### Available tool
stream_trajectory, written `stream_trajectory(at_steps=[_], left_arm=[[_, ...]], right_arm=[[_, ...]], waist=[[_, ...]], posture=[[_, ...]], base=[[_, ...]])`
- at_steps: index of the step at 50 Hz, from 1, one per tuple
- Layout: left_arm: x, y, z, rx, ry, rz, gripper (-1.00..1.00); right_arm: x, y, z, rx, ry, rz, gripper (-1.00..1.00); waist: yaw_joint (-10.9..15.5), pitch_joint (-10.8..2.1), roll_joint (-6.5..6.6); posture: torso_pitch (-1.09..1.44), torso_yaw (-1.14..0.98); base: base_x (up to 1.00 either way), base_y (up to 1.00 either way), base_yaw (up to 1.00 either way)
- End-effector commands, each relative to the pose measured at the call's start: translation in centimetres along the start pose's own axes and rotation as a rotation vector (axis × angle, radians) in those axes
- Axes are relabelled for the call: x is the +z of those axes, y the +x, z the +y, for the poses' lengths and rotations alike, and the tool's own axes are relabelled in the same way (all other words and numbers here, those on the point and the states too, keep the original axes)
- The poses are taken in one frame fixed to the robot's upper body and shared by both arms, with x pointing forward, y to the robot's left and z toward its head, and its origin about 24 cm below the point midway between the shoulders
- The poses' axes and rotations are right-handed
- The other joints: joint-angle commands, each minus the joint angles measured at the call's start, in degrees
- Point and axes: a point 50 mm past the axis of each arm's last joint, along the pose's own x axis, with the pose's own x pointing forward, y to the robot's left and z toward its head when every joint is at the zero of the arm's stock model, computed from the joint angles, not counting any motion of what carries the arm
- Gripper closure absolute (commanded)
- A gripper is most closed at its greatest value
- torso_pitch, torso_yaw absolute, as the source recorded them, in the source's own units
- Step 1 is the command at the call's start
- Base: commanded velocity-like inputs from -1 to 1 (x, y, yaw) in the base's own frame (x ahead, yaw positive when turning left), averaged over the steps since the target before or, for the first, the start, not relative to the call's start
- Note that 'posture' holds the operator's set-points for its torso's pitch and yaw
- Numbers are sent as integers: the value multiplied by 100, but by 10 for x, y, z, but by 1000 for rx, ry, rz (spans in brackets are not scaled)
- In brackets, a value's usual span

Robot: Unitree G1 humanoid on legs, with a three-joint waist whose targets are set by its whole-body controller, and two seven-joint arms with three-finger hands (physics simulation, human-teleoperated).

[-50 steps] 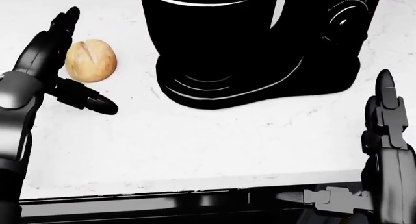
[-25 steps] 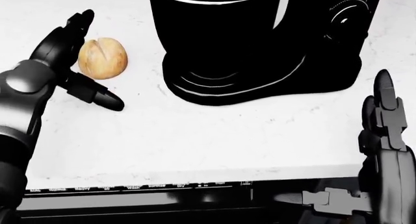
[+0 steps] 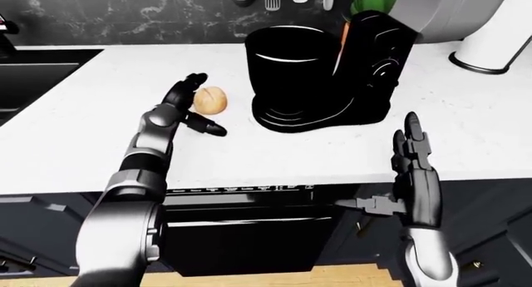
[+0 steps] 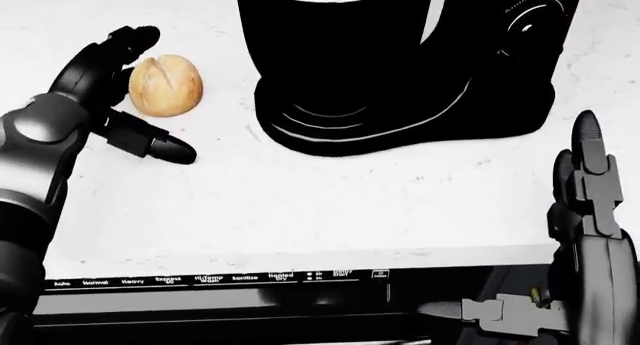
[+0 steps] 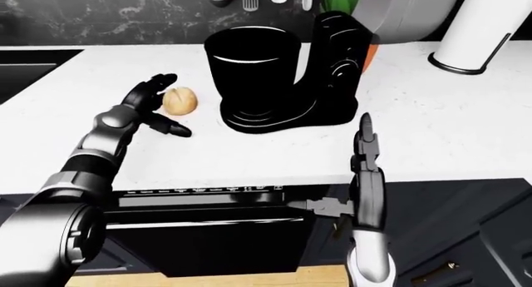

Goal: Place the bread in the stand mixer bowl.

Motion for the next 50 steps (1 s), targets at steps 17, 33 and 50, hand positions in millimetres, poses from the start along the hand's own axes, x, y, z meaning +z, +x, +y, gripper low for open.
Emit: stream_trajectory(at_steps=[17,33,50], left_arm=[[18,5,-6,52,-61,-16,-71],[21,9,-26,82,-84,-31,-11],[10,9,-31,69,-79,-10,88]], right_arm=[[13,1,2,2,10,-90,-100],[13,-1,1,4,13,-99,-100],[12,-3,0,7,22,-110,-100]], waist=[[4,-68,-13],[13,-60,-28],[-35,-135,19]], posture=[[0,0],[0,0],[0,0]], base=[[0,0,0],[0,0,0],[0,0,0]])
